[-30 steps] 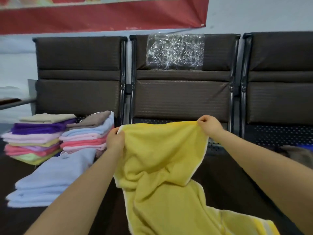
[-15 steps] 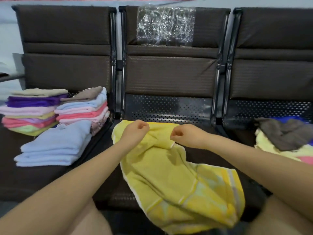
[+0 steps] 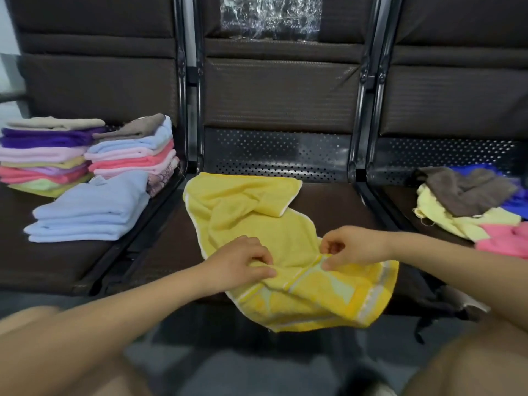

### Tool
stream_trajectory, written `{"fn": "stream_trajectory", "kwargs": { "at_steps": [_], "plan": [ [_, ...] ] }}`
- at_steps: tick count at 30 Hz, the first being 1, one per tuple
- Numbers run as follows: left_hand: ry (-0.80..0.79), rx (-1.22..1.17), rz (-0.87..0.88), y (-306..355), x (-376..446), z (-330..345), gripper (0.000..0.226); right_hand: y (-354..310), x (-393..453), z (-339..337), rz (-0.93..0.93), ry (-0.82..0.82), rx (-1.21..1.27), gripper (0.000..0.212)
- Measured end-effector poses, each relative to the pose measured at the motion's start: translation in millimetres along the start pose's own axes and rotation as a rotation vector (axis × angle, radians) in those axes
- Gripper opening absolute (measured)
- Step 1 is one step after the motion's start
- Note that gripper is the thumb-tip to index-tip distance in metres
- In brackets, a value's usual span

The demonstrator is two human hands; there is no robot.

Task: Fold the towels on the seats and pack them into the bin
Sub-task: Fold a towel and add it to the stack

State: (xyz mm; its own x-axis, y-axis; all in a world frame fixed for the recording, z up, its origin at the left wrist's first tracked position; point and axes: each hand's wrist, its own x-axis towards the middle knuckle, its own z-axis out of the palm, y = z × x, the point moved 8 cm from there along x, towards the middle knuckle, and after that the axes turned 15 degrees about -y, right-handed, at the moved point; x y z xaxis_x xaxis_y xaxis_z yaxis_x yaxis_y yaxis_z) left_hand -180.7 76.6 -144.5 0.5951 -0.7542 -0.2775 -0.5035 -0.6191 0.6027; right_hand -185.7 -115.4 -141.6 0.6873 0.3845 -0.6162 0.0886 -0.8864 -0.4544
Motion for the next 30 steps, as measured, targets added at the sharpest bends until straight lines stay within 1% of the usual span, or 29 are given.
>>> {"fn": "stream_trajectory", "kwargs": {
  "at_steps": [1, 3, 5, 7, 8, 9, 10, 11, 12, 13, 14, 16, 17, 18, 19, 20, 22, 24, 25, 26, 28, 29, 30],
  "plan": [
    [0.011, -0.041, 0.018, 1, 2, -6, 0.013, -1, 1, -2, -0.038, -0.004, 0.043, 0.019],
    [0.085, -0.128, 0.021, 0, 5, -24, 0.016, -4, 2, -9, -0.079, -0.006, 0.168, 0.024],
    [0.197, -0.186, -0.007, -5, 4, -51, 0.015, -6, 2, -26, -0.099, 0.097, 0.351, 0.028],
    [0.302, -0.179, -0.052, -13, 4, -75, 0.012, -5, 4, -46, -0.094, 0.248, 0.498, 0.029],
    [0.355, -0.128, -0.085, -19, 4, -84, 0.011, -5, 5, -54, -0.081, 0.335, 0.479, 0.026],
    [0.4, -0.042, -0.127, -24, 5, -93, 0.009, -6, 6, -64, -0.052, 0.434, 0.358, 0.023],
    [0.43, 0.043, -0.169, -30, 6, -98, 0.008, -13, 5, -72, -0.026, 0.526, 0.165, 0.024],
    [0.438, 0.097, -0.205, -35, 8, -99, 0.007, -24, 5, -75, -0.042, 0.577, -0.015, 0.027],
    [0.43, 0.112, -0.234, -42, 11, -98, 0.006, -36, 7, -73, -0.109, 0.574, -0.116, 0.03],
    [0.417, 0.114, -0.26, -47, 14, -95, 0.004, -45, 12, -67, -0.182, 0.511, -0.137, 0.033],
    [0.41, 0.121, -0.279, -50, 16, -92, 0.003, -52, 17, -58, -0.24, 0.407, -0.121, 0.039],
    [0.404, 0.19, -0.286, -48, 19, -88, 0.006, -55, 31, -34, -0.248, 0.186, -0.174, 0.055],
    [0.405, 0.233, -0.266, -42, 18, -87, 0.007, -52, 39, -23, -0.224, 0.102, -0.235, 0.06],
    [0.409, 0.272, -0.227, -32, 17, -87, 0.006, -48, 44, -16, -0.204, 0.061, -0.269, 0.06],
    [0.403, 0.287, -0.178, -22, 14, -85, 0.002, -45, 48, -13, -0.199, 0.062, -0.287, 0.056],
    [0.387, 0.276, -0.122, -12, 12, -80, 0.004, -45, 50, -15, -0.214, 0.094, -0.298, 0.05],
    [0.298, 0.227, -0.078, 4, 8, -62, 0.022, -46, 52, -21, -0.238, 0.165, -0.3, 0.037],
    [0.18, 0.266, -0.151, 9, 6, -38, 0.036, -46, 53, -26, -0.233, 0.204, -0.28, 0.029],
    [0.145, 0.32, -0.186, 10, 5, -27, 0.039, -45, 53, -27, -0.219, 0.204, -0.27, 0.025],
    [0.143, 0.374, -0.192, 10, 6, -21, 0.038, -44, 54, -29, -0.207, 0.196, -0.263, 0.023],
    [0.176, 0.342, -0.139, 11, 7, -21, 0.026, -45, 53, -33, -0.197, 0.177, -0.236, 0.019],
    [0.197, 0.242, -0.105, 9, 7, -27, 0.021, -47, 51, -34, -0.201, 0.163, -0.209, 0.017],
    [0.212, 0.106, -0.079, 4, 9, -33, 0.022, -50, 49, -37, -0.216, 0.154, -0.183, 0.018]
  ]
}}
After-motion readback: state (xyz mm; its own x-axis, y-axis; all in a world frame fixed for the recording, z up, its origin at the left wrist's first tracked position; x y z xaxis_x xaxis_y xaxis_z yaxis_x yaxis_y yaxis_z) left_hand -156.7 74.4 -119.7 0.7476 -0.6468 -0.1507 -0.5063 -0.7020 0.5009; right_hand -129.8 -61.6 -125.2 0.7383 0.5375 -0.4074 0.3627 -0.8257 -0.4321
